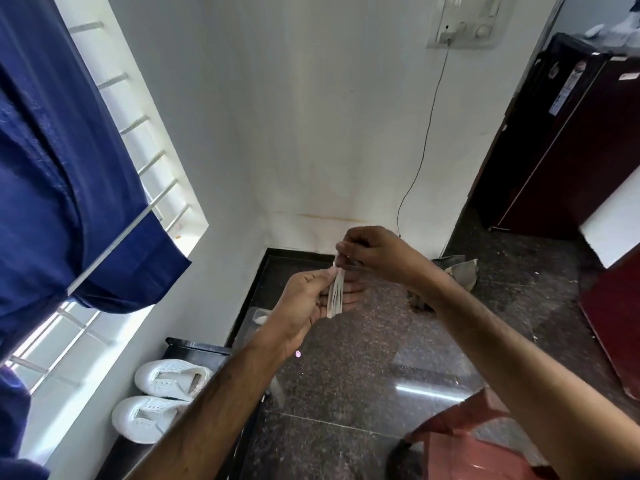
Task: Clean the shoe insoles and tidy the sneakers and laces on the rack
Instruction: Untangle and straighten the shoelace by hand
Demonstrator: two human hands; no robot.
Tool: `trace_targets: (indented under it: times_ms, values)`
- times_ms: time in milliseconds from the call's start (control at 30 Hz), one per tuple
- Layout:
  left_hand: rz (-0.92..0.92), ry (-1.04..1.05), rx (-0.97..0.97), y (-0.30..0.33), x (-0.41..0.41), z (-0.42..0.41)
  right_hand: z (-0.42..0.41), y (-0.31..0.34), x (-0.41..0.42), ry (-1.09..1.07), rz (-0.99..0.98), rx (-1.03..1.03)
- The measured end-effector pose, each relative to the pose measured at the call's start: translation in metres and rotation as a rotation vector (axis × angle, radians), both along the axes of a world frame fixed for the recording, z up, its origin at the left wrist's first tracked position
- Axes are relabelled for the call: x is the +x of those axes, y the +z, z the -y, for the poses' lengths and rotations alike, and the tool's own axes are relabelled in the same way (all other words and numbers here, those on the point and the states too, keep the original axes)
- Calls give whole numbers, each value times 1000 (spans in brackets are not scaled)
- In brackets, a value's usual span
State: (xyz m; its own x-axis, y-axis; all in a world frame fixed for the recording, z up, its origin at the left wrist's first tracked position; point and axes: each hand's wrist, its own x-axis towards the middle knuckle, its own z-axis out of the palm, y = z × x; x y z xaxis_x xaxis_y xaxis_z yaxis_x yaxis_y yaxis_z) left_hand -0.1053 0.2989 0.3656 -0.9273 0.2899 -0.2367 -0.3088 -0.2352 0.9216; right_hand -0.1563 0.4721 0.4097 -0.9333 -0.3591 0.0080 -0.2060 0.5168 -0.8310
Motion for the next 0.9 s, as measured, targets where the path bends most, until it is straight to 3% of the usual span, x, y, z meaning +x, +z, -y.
trace_targets:
  times_ms: [67,200,433,633,900]
  values:
    - [-2,125,13,-1,-3,-2,7,5,14,-16,-171,89]
    - [-7,356,33,-6,-7,-6,22,-19,56,-65,-230,-92]
    - [26,343,355,-11,-11,-15,17,-76,67,-213,360,-756]
    - [-29,307,496,-9,-20,-31,-3,-86,42,-181,660,-897]
    - [43,533,412,-3,-41,-56,-25,-80,-1,-71,707,-1029]
